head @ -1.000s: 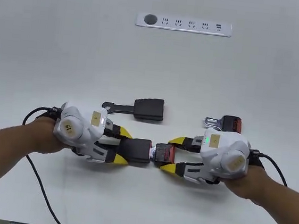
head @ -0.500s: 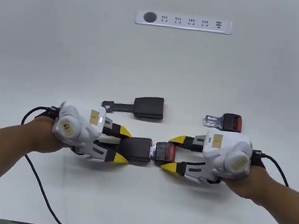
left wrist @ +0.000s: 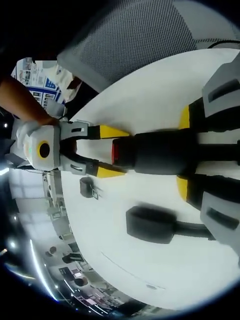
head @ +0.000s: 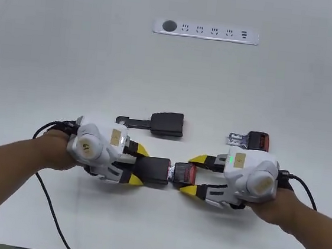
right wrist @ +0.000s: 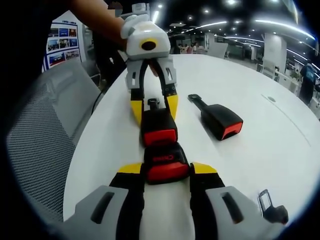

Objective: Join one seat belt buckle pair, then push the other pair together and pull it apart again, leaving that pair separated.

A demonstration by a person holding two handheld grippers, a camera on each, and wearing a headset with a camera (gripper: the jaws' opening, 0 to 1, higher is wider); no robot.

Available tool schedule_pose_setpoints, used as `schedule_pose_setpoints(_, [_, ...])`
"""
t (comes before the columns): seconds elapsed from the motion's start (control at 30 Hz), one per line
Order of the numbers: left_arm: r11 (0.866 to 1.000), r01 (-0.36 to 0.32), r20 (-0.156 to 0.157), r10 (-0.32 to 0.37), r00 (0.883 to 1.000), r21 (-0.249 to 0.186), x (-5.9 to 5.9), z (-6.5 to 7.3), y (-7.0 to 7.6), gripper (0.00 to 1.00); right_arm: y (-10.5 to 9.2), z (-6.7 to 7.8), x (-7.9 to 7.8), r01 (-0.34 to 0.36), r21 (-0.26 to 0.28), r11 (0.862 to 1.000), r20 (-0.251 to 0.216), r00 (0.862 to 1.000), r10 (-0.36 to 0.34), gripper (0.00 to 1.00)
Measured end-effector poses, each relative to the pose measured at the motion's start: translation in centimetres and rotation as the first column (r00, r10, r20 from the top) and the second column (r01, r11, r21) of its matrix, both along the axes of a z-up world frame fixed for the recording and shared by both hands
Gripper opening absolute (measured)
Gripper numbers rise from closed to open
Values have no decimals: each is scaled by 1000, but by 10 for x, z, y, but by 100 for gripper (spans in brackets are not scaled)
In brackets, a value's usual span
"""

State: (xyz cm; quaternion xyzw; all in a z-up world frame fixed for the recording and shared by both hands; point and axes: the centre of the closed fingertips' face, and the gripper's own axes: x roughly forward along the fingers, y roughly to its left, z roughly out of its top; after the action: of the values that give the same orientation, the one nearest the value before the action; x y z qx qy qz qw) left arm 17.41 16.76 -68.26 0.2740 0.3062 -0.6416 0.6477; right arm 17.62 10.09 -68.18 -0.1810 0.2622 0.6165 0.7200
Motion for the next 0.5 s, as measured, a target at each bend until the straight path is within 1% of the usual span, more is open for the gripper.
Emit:
schedule_pose_setpoints(0.1, [1000, 2, 5, -2, 1000, 12, 0, 0, 0, 33, 0, 2, -1, -1, -7, 1000, 6, 1000, 1, 34])
schedule_pose_setpoints(0.13, [1000, -1, 8, 0, 1000, 20, 0, 0, 0, 33, -1, 1, -1, 26, -21, 999, -17, 1000, -26, 35])
schedule_pose_setpoints(0.17, [1000, -5, 10, 4, 1000, 22, 0, -1, -1, 35, -2, 0, -1, 24, -30, 999, -20, 1000, -25, 35])
schedule_pose_setpoints(0.2, [1000, -14, 19, 14, 1000, 20, 3, -1, -1, 37, -2, 1, -2, 25, -27, 999, -22, 999, -26, 38])
schedule_pose_setpoints(0.23, [999, -30, 16, 29, 999, 39, 4, -1, 1, 38, -3, 3, -3, 31, -22, 999, -23, 999, -31, 41])
schedule_pose_setpoints(0.27, [999, -28, 22, 27, 999, 42, 4, -1, 0, 39, -3, 4, -3, 37, -19, 999, -24, 999, -37, 46])
schedule_pose_setpoints(0.3, [998, -26, 32, 24, 999, 53, 4, 0, 1, 40, -3, 6, -2, 45, -15, 999, -23, 999, -45, 52])
schedule_pose_setpoints(0.33, [998, -29, 28, 28, 999, 50, 4, 1, 0, 42, -3, 8, -2, 49, -11, 999, -22, 999, -49, 57])
schedule_pose_setpoints(0.37, [998, -48, 8, 48, 999, 30, 3, 4, -2, 48, -4, 10, 0, 63, -5, 998, -22, 998, -63, 60])
schedule_pose_setpoints(0.4, [998, -62, -5, 62, 998, 15, 3, 6, -4, 53, -6, 12, 3, 77, -1, 997, -18, 997, -77, 64])
schedule_pose_setpoints(0.47, [998, -55, 24, 55, 998, 13, 6, 10, -4, 64, -9, 15, 6, 92, 4, 996, -7, 996, -92, 69])
schedule_pose_setpoints(0.5, [999, -51, 33, 50, 998, 13, 7, 12, -5, 66, -11, 16, 8, 97, 6, 995, -2, 995, -97, 70])
